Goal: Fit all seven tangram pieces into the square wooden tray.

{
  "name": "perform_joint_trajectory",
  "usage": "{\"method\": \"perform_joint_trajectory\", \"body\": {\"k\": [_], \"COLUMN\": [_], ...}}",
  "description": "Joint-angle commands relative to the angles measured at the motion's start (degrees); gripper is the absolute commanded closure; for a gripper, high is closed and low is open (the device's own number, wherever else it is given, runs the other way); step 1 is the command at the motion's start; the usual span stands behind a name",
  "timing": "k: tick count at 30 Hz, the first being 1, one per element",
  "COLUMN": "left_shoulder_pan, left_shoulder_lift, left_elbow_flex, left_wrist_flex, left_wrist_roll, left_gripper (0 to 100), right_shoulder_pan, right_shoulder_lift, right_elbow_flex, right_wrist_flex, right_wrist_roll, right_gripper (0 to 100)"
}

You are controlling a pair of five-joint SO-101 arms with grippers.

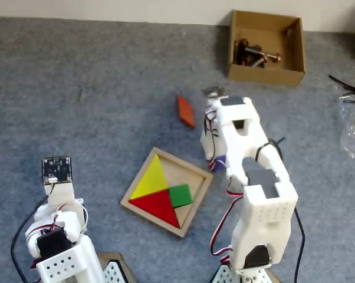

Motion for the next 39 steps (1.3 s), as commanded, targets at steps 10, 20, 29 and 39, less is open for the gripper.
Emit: {"method": "perform_joint_trajectory", "body": {"k": [10,20,29,39], "left_shoulder_pan": [0.84,0.84,0.84,0.84], "left_shoulder_lift": [-0.31,-0.31,-0.31,-0.31], "left_elbow_flex": [1.19,1.19,1.19,1.19], "left_wrist_flex": [0.26,0.26,0.26,0.26], "left_wrist_roll": [0.53,0.53,0.53,0.53], "left_gripper": [99,99,99,99], "right_shoulder_pan": [-7.43,-7.69,-8.92,-5.49], "right_shoulder_lift": [-2.15,-2.15,-0.13,5.76], "right_elbow_flex": [-20.62,-25.89,-25.36,-25.36], "right_wrist_flex": [22.81,23.87,24.22,21.76], "right_wrist_roll": [34.11,12.57,-16.35,-20.31], "right_gripper": [77.4,77.4,77.4,77.4]}}
